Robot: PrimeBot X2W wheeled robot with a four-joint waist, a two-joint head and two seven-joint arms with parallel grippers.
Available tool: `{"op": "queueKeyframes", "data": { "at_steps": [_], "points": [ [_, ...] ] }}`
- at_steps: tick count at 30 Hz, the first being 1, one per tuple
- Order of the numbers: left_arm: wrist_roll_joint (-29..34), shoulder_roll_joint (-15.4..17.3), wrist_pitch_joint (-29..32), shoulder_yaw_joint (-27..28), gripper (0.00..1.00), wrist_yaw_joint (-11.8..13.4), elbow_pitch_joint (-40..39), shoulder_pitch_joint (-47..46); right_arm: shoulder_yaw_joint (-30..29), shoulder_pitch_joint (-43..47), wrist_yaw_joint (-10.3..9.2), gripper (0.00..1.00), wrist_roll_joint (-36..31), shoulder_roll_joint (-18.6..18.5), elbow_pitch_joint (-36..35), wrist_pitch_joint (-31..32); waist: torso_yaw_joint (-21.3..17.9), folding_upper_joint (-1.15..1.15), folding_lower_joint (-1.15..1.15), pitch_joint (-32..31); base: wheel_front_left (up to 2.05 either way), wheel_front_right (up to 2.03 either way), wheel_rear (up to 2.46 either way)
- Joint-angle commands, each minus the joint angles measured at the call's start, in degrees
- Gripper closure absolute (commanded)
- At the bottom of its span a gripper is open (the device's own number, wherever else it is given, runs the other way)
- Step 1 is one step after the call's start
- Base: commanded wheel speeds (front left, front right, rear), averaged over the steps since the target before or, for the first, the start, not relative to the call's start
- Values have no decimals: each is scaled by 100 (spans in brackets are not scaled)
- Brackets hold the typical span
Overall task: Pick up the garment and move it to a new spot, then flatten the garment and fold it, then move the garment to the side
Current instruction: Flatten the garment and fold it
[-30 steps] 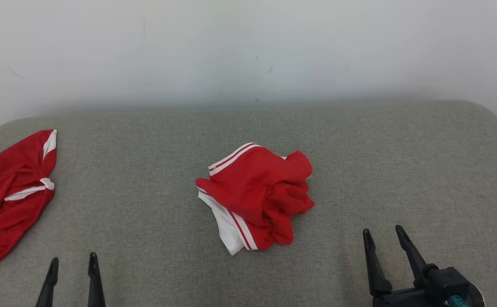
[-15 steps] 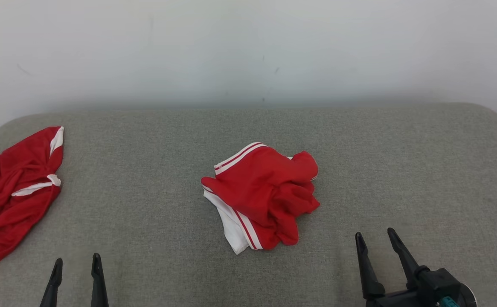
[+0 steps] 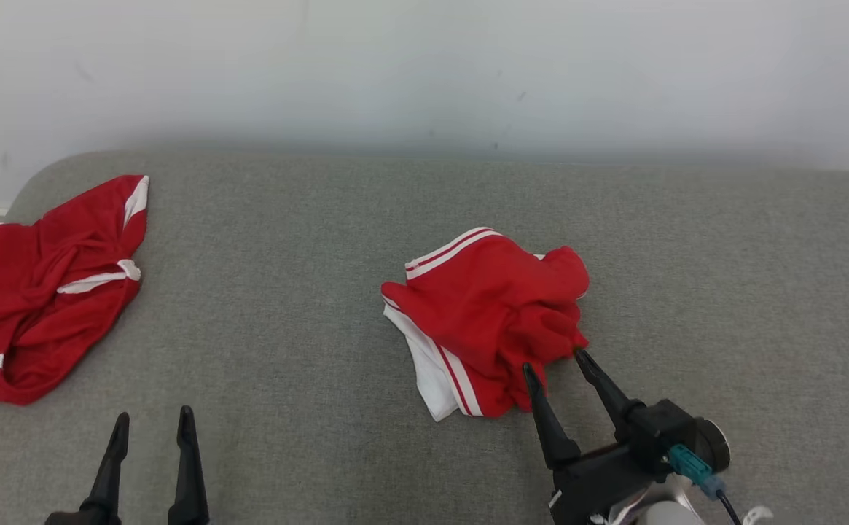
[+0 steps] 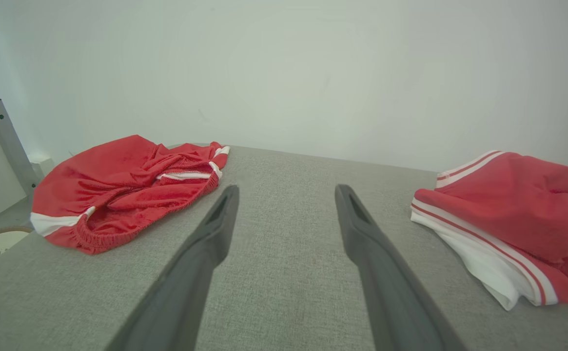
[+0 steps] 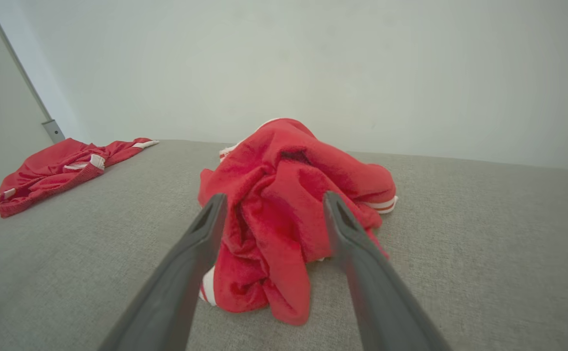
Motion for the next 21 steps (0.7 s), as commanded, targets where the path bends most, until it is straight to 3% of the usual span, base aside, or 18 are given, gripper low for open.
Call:
{"op": "queueKeyframes", "data": {
  "at_steps": [1, 6, 9, 13, 14, 15, 16, 21],
  "points": [
    [-29, -3, -23, -38, 0, 11, 32, -117, 90, -274, -13, 0, 98, -8, 203, -6, 223, 0, -1, 149, 0, 0, 0],
    [-39, -3, -22, -199, 0, 11, 141, -246, 393, -896, -13, 0, 161, -10, 954, -5, 496, 0, -1, 210, 0, 0, 0],
    [-83, -4, -23, -323, 0, 11, 205, -351, 519, -1306, -13, 0, 407, -8, 1767, -5, 734, 0, -1, 240, 0, 0, 0],
    [-93, -1, -22, -414, 0, 11, 243, -448, 533, -1635, -13, 1, 574, -2, 2171, -4, 972, 0, -1, 310, 0, 0, 0],
    [-99, -3, -22, -404, 0, 11, 248, -453, 552, -1691, -13, 54, 575, -5, 2283, -3, 1013, 0, -1, 323, 0, 0, 0],
    [-98, -4, -22, -414, 0, 11, 264, -462, 545, -1719, -13, 85, 599, -8, 2401, -3, 1060, 0, -1, 337, 0, 0, 0],
    [-95, -4, -23, -414, 0, 11, 278, -481, 552, -1784, -13, 100, 610, -8, 2529, -3, 1093, 0, -1, 343, 0, 0, 0],
    [-70, -3, -22, -350, 0, 11, 296, -501, 435, -1934, -13, 100, 703, -7, 2540, -5, 1145, 0, -1, 355, 0, 0, 0]
  ]
}}
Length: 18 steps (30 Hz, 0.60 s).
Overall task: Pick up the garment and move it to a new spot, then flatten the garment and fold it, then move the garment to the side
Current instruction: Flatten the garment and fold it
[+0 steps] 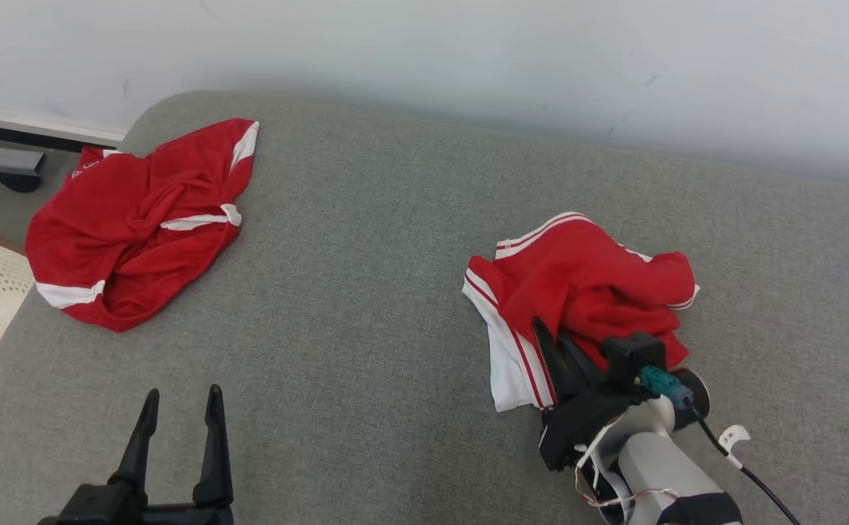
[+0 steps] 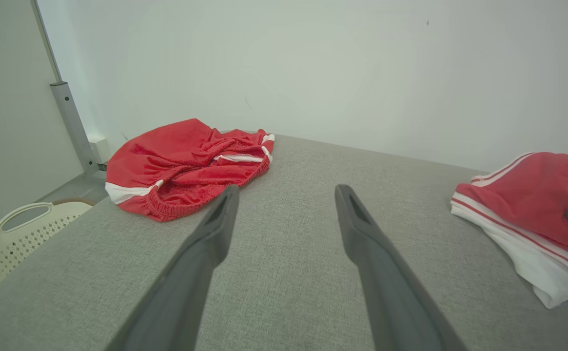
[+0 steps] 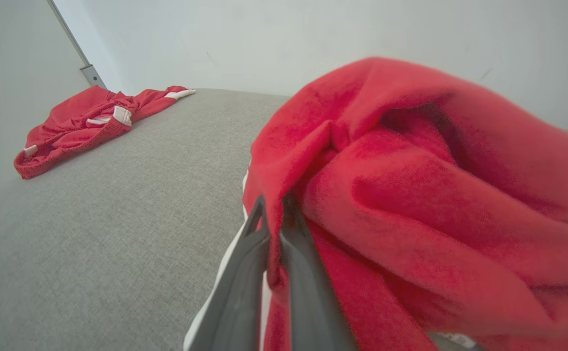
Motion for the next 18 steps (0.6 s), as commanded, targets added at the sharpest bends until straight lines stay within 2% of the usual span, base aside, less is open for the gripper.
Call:
{"op": "queueKeyframes", "data": {
  "at_steps": [1, 7, 18],
  "points": [
    [7, -3, -21, 60, 0, 11, 11, -49, -36, 12, -13, 100, 20, -3, -171, -5, -2, 0, -1, 16, 0, 0, 0],
    [-47, -3, -21, 175, 0, 11, 53, 138, -24, 405, -13, 100, 4, -1, -947, -5, -256, 0, -1, -98, 0, 0, 0],
    [-135, -1, -21, 46, 0, 11, 32, 71, -326, 2070, -13, 100, -218, -89, -2660, -4, -947, 0, -1, -183, 0, 0, 0]
  ]
}}
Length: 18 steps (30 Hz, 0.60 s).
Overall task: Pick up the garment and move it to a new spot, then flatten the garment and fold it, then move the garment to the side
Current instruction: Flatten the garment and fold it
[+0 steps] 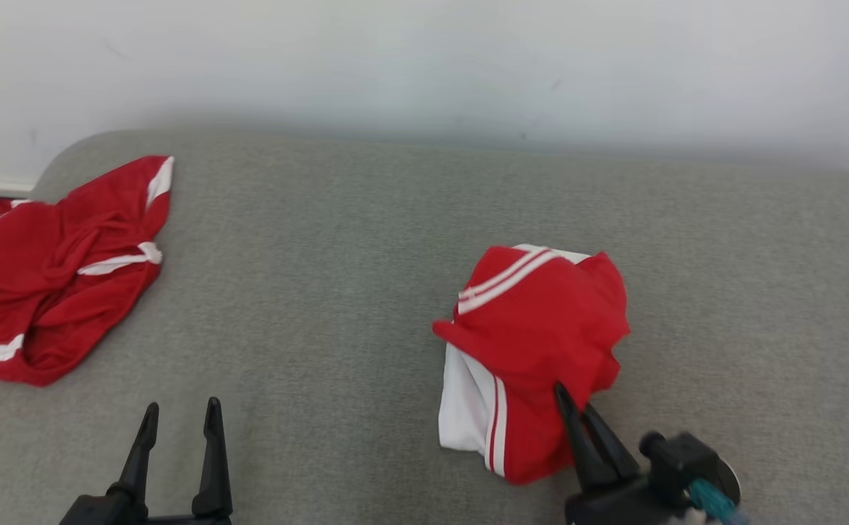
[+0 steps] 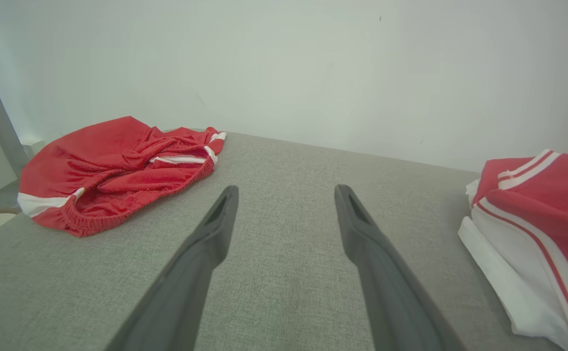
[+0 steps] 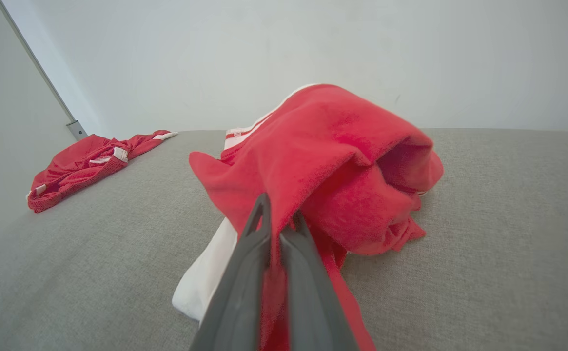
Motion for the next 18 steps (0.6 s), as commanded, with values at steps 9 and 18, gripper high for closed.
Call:
{"op": "queueKeyframes", "data": {
  "at_steps": [9, 18],
  "points": [
    [-9, -1, -21, -11, 0, 11, -24, -88, -209, 589, -13, 35, -100, -85, 241, -8, -474, 0, 1, 21, 0, 0, 0],
    [-60, 1, -21, -17, 0, 11, 32, -80, -496, 736, -13, 0, -642, -19, -1073, -3, -409, 0, 1, -32, 0, 0, 0]
  ]
}}
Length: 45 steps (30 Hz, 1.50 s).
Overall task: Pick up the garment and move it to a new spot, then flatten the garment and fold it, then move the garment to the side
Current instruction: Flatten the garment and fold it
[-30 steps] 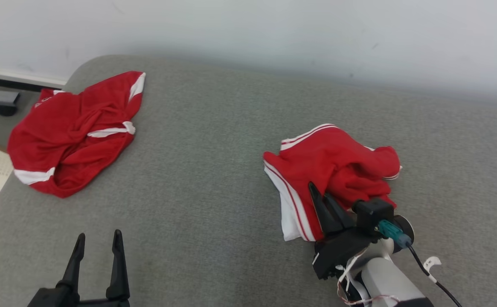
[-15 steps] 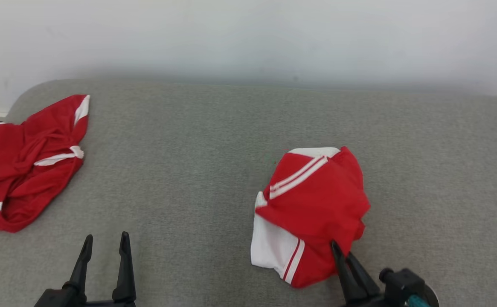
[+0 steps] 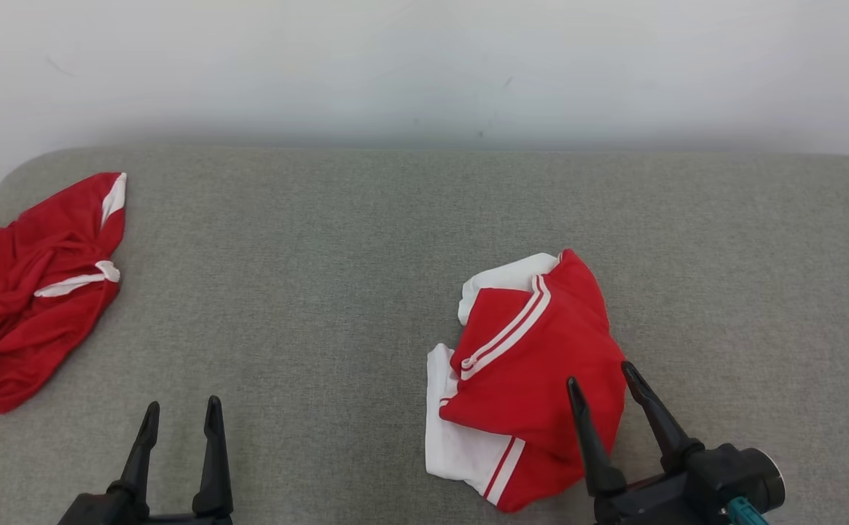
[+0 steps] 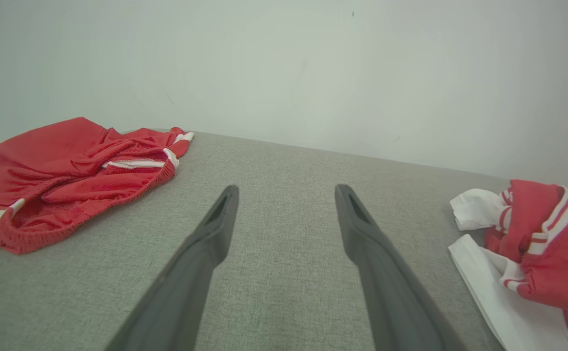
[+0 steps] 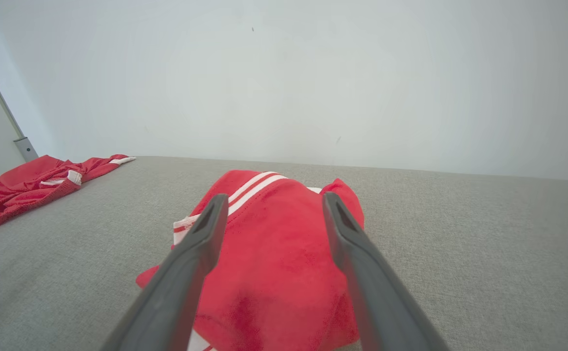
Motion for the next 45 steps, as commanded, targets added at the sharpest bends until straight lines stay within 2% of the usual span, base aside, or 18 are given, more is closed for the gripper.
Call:
{"op": "queueKeyframes", "data": {
  "at_steps": [1, 6, 9, 14, 17, 22, 26, 27, 28, 29, 33, 37, 41, 45],
  "points": [
    [-8, 0, -21, 9, 0, 11, 8, -38, 32, 131, -13, 0, -91, 7, -87, -3, 57, 0, 0, -33, 0, 0, 0],
    [-47, 2, -21, 0, 0, 11, 33, 20, 309, -104, -13, 0, -278, -84, 35, -3, 137, 0, 0, -63, 0, 0, 0],
    [-75, 1, -21, -18, 0, 11, 51, 32, 577, -416, -13, 0, -377, -146, 456, -2, 214, 0, 0, -69, 0, 0, 0],
    [-113, 1, -21, -25, 0, 11, 78, -1, 940, -1281, -13, 0, -672, -88, 1612, -3, 417, 0, 0, -37, 0, 0, 0],
    [-135, 2, -22, -29, 0, 11, 87, -19, 980, -1557, -13, 0, -795, -54, 1940, -4, 504, 0, 0, -21, 0, 0, 0],
    [-179, 2, -21, -1, 0, 11, 106, -32, 1065, -2012, -13, 0, -1380, -20, 2819, -3, 696, 0, 0, 26, 0, 0, 0],
    [-222, 1, -21, 18, 0, 11, 128, -18, 884, -2291, -13, 0, -1880, -18, 3560, 77, 795, 0, 0, 49, 0, 0, 0],
    [-237, 2, -21, 27, 0, 11, 131, -9, 791, -2360, -13, 53, -1956, 3, 3689, 73, 815, 0, 0, 54, 0, 0, 0],
    [-250, 1, -21, 36, 0, 11, 133, -3, 708, -2413, -13, 86, -2004, 27, 3769, 62, 827, 0, 0, 54, 0, 0, 0],
    [-258, 2, -21, 43, 0, 11, 134, 2, 605, -2445, -13, 100, -2025, 45, 3820, 47, 835, 0, 0, 55, 0, 0, 0],
    [-278, 2, -22, 90, 0, 11, 136, 37, 359, -2434, -13, 100, -2031, 83, 3928, 7, 813, 0, 0, 30, 0, 0, 0],
    [-287, 0, -21, 122, 0, 12, 134, 84, 378, -2366, -13, 100, -1739, 103, 3687, -9, 707, 0, 0, 3, 0, 0, 0],
    [-286, 0, -21, 175, 0, 13, 115, 51, 391, -2190, -13, 100, -1064, 103, 2826, -8, 578, 0, 0, 0, 0, 0, 0],
    [-283, 0, -22, 220, 0, 13, 70, 21, -93, -1638, -13, 100, -738, 70, 1584, -2, 363, 0, 0, 43, 0, 0, 0]
  ]
}}
